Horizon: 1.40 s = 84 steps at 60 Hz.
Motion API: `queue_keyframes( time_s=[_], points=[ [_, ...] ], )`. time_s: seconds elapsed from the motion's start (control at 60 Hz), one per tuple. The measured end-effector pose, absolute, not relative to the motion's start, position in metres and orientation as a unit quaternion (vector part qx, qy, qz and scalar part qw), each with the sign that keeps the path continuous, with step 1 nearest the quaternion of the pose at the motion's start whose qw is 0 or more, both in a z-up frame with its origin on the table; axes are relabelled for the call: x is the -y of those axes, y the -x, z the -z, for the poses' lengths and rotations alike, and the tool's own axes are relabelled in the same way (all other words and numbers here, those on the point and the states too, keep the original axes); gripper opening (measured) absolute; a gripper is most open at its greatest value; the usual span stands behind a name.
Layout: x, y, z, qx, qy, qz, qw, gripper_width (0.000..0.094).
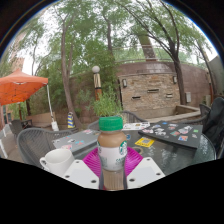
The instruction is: Pour water
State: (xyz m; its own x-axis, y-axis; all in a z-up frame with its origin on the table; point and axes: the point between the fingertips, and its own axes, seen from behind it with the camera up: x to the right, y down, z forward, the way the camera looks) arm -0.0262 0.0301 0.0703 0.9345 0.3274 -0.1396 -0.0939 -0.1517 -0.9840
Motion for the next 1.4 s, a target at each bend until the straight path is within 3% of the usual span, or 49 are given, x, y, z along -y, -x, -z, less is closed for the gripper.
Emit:
queue_keyframes(
  time_s=[0.083,0.1,0.3,0.4,0.533,0.583,0.667,0.85,1.183,1.4],
  points=[
    [-0.034,0.027,-0.059,0.092,0.747,-0.138,0.644,0.0268],
    [-0.036,0.013,-0.075,0.096,0.749,-0.135,0.642,0.0268],
    [-0.032,0.013,-0.071,0.098,0.74,-0.138,0.651,0.0277],
    [-0.032,0.009,-0.074,0.095,0.74,-0.142,0.65,0.033],
    [-0.031,0.009,-0.071,0.087,0.749,-0.139,0.641,0.0498],
    [-0.03,0.001,-0.056,0.078,0.774,-0.129,0.615,0.0628],
    [-0.02,-0.005,-0.06,0.073,0.777,-0.124,0.612,0.0859],
    [0.024,-0.026,-0.071,0.049,0.785,-0.113,0.608,0.0839],
    [0.174,-0.076,-0.102,0.047,0.785,-0.091,0.61,0.0835],
    [0.221,-0.102,-0.115,0.016,0.789,-0.09,0.608,0.0835]
  ],
)
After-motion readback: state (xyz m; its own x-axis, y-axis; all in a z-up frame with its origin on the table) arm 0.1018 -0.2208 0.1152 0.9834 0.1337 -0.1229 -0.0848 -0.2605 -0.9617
